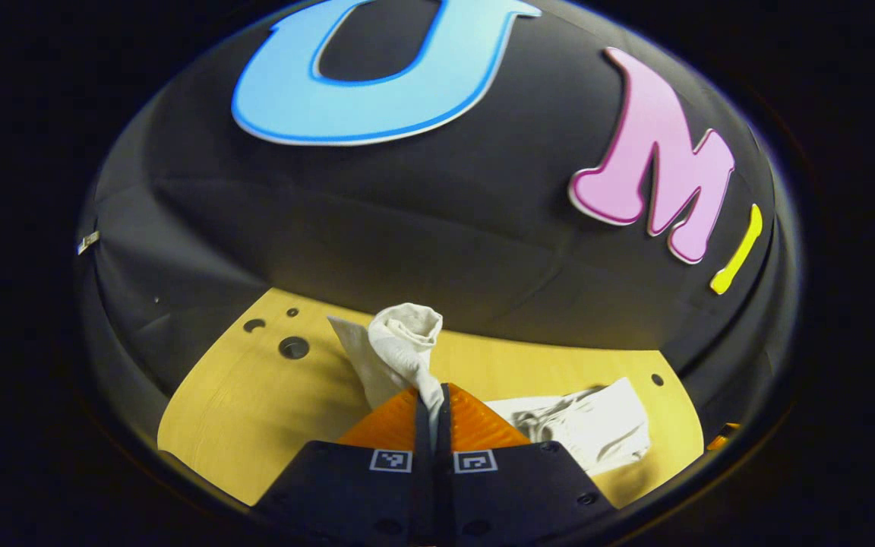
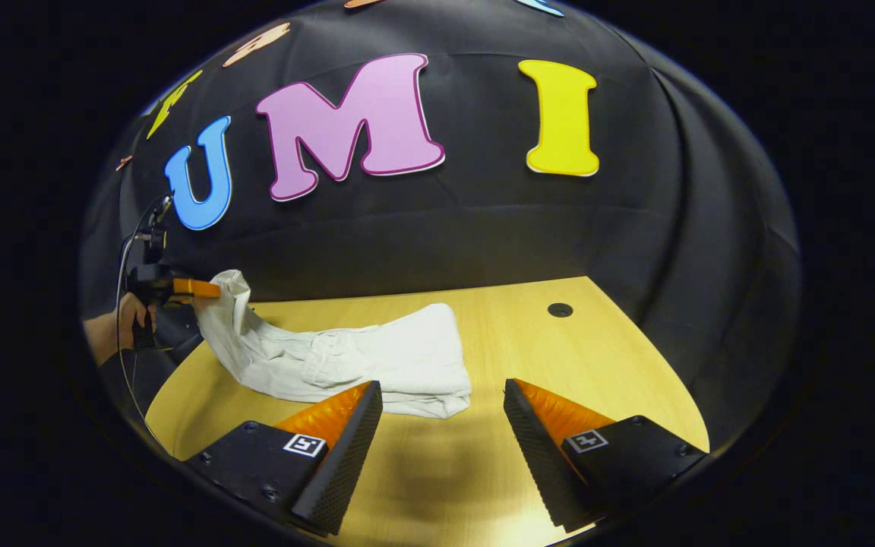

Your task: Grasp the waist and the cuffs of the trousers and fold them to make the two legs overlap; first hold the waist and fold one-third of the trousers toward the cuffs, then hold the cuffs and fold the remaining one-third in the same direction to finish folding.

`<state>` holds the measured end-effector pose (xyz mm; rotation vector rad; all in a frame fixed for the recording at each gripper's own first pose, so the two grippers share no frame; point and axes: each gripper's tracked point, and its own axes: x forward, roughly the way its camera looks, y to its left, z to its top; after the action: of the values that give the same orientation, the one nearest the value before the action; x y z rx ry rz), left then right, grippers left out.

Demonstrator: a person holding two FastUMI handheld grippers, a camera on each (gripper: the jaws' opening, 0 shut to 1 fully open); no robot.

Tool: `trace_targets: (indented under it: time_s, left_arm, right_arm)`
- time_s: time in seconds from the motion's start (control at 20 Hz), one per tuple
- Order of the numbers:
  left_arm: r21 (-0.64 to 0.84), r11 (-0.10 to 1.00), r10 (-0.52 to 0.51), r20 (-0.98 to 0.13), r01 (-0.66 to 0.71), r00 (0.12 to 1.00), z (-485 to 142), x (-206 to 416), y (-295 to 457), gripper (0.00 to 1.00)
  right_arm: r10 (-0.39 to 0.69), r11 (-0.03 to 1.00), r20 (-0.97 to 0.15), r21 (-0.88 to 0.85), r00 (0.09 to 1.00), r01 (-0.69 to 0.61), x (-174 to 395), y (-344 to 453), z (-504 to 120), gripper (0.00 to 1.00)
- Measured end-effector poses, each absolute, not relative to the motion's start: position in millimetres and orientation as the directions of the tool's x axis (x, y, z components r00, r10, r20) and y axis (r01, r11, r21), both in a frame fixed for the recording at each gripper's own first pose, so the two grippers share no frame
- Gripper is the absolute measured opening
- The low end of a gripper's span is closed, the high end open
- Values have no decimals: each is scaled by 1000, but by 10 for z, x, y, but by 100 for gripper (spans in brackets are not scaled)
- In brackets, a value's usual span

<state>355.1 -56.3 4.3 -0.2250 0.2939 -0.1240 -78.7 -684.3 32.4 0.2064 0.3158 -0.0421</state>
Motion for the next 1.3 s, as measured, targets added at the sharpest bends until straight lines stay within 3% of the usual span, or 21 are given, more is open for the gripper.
trace_targets:
  time_s: [0.3, 0.75, 1.1, 1.2, 1.3]
  left_arm:
    - [-239, 940, -297, -230, 242, 927, 447, 3602, -1673, 6]
    - [-255, 848, -524, -265, 466, 809, 241, 3506, -3469, 6]
    - [-282, 840, -542, -401, 463, 739, -365, 3528, -4014, 7]
    - [-274, 847, -532, -426, 456, 732, -468, 3465, -3976, 18]
    - [-277, 836, -549, -421, 473, 722, -491, 3266, -3920, 43]
  right_arm:
    - [-112, 966, -290, 191, 950, 172, -985, -7329, 429, 98]
    - [-231, 924, -339, 218, 912, 315, -1555, -7731, 257, 98]
    - [-277, 899, -352, 235, 894, 370, -1881, -7776, 216, 98]
    - [-282, 897, -349, 234, 894, 374, -1926, -7763, 251, 98]
    - [-283, 898, -339, 235, 897, 373, -1974, -7718, 312, 98]
